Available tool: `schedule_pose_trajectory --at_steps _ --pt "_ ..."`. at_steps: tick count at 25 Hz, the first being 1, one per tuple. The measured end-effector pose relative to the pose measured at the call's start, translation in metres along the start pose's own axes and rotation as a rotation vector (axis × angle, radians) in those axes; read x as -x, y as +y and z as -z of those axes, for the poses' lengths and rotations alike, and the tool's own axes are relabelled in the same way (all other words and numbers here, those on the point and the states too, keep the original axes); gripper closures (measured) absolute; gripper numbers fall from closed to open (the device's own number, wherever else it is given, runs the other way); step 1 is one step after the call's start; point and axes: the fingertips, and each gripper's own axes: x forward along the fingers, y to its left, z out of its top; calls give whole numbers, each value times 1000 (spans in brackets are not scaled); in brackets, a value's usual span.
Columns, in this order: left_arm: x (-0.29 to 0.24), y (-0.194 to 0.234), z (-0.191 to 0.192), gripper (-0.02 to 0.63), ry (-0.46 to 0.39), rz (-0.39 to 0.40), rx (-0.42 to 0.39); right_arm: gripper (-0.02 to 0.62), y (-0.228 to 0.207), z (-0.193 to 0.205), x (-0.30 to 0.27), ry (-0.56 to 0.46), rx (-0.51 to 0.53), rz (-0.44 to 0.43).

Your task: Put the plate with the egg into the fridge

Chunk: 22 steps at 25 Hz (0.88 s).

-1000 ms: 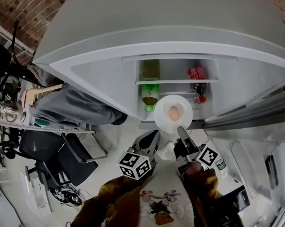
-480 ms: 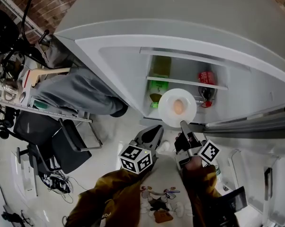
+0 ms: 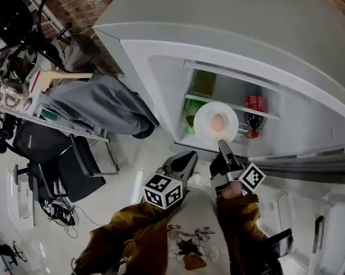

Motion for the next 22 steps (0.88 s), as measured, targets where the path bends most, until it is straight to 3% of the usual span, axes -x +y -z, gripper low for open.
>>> schedule_pose_trajectory --at_steps 22 --pt "-7 1 -4 600 2 -7 -50 574 -3 -9 -45 16 -90 48"
